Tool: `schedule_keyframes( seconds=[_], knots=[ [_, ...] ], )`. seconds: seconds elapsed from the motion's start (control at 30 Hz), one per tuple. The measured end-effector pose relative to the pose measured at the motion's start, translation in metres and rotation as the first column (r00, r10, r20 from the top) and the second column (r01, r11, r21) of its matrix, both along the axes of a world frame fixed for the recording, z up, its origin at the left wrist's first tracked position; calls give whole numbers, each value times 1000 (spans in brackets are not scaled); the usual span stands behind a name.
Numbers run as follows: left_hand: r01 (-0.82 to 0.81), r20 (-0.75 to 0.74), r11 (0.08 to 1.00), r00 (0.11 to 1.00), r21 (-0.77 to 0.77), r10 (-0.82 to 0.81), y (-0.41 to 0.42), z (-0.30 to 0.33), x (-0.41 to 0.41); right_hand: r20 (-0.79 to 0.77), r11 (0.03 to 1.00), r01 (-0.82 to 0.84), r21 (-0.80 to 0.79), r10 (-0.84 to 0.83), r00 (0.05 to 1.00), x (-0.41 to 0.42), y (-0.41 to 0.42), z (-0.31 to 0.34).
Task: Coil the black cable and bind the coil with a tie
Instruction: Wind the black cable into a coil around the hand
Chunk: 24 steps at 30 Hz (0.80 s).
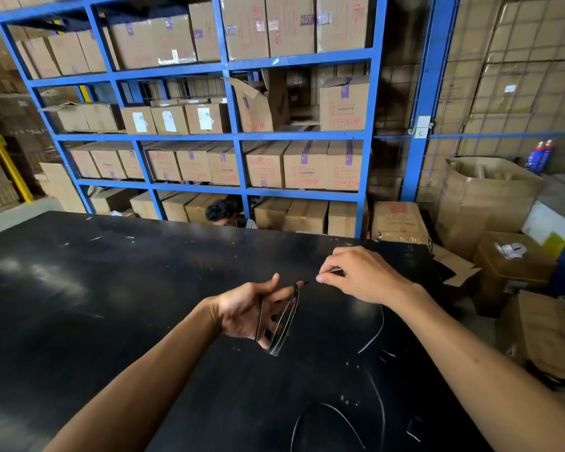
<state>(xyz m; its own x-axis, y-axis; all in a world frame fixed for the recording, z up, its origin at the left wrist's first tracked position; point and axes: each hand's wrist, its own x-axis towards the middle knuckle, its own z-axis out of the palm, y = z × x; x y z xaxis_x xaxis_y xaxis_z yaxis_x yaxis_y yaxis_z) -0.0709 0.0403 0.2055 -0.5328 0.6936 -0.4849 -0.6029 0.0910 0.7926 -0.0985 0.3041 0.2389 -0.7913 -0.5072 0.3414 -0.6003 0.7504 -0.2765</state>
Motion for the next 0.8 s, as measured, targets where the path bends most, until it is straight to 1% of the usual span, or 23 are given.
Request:
schedule_keyframes(
  seconds=[0.07, 0.13, 0.2, 0.3, 0.37, 0.4, 0.47, 0.53, 0.57, 0.67, 0.73, 0.8],
  knots=[
    [-45, -8, 999, 999, 15, 45, -5, -1, -3, -22, 995, 48, -91, -50, 999, 8, -7, -9],
    [-18, -31, 1000, 999, 13, 19, -9, -1, -5, -54, 978, 123, -166, -134, 990, 9, -12, -13],
    [17, -41, 1000, 999, 0, -17, -10, -3, -5, -67, 959, 191, -211, -209, 976, 8, -15, -10],
    [15, -43, 1000, 999, -24, -16, -5, -4, -8, -74, 950, 200, -241, -223, 972, 5, -19, -6],
    [-60, -54, 998, 997, -27, 58, -5, -4, -10, -39, 950, 165, -263, -182, 983, 7, -22, -5],
    [-118, -52, 993, 992, -4, 117, -6, -3, -12, -22, 951, 148, -272, -160, 987, 9, -24, -6],
    [-252, -23, 962, 967, 100, 256, -11, -2, -14, 17, 937, 122, -327, -124, 992, 15, -26, -9],
    [-370, -1, 903, 925, 217, 379, -14, -1, -17, 89, 882, 115, -457, -83, 993, 24, -28, -16],
    [-415, 4, 867, 903, 275, 431, -14, 0, -19, 151, 840, 126, -527, -54, 987, 29, -30, -21],
    [-523, 43, 728, 823, 442, 566, -15, 6, -24, 332, 674, 173, -718, 114, 936, 46, -40, -44],
    [-526, 57, 672, 807, 521, 588, -15, 13, -26, 392, 601, 200, -774, 207, 896, 57, -47, -63],
    [-473, 39, 656, 827, 589, 561, -13, 21, -27, 465, 564, 249, -787, 277, 841, 65, -51, -80]
  ],
)
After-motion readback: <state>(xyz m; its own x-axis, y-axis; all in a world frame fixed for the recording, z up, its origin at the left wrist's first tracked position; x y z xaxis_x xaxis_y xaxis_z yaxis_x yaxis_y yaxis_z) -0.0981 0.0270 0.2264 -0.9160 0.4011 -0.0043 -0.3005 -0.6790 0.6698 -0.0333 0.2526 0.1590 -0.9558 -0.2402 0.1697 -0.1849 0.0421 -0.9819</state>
